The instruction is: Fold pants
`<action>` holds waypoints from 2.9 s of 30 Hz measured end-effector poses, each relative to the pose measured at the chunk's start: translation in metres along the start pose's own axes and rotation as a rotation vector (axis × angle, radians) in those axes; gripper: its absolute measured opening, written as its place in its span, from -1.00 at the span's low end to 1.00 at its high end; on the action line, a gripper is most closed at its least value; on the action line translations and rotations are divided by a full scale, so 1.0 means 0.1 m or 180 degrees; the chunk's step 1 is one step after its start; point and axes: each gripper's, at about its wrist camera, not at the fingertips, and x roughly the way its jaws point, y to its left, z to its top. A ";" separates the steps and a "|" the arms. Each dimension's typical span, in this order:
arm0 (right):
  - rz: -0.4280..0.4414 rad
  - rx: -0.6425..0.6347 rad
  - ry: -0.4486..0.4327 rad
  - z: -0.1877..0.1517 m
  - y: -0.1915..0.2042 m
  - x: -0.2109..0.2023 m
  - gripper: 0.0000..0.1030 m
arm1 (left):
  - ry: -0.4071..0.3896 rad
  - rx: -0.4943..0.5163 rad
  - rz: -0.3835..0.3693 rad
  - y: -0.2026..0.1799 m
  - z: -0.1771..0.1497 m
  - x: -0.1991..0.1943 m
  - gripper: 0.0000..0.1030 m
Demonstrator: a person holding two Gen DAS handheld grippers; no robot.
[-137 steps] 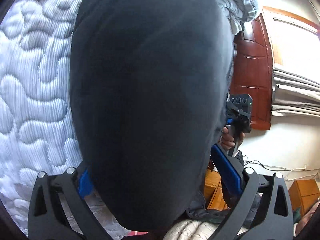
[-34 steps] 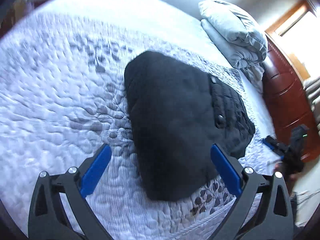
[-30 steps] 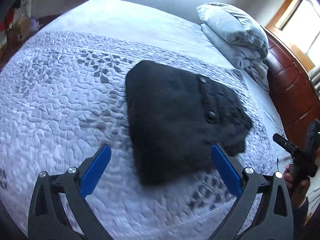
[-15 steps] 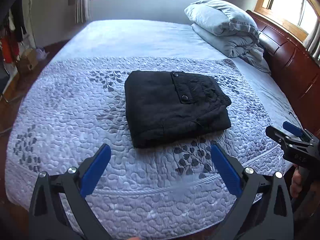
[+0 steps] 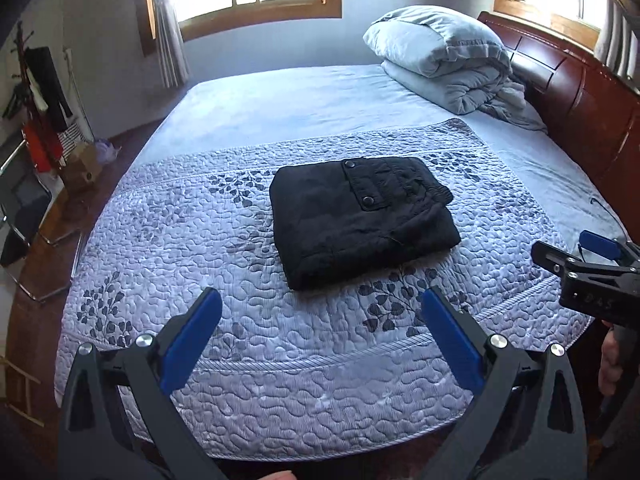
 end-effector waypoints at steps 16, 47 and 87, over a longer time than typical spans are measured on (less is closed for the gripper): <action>-0.0129 -0.0098 0.0093 -0.19 0.12 -0.08 0.92 | 0.0032 -0.0048 0.0247 -0.03 -0.16 0.00 0.94; -0.0088 -0.0100 0.0129 -0.19 0.15 0.06 0.92 | 0.0135 -0.0292 0.0169 0.10 -0.23 0.22 0.94; -0.0121 -0.0186 0.0208 -0.07 0.22 0.33 0.92 | 0.0138 -0.0270 0.0176 0.10 -0.10 0.45 0.94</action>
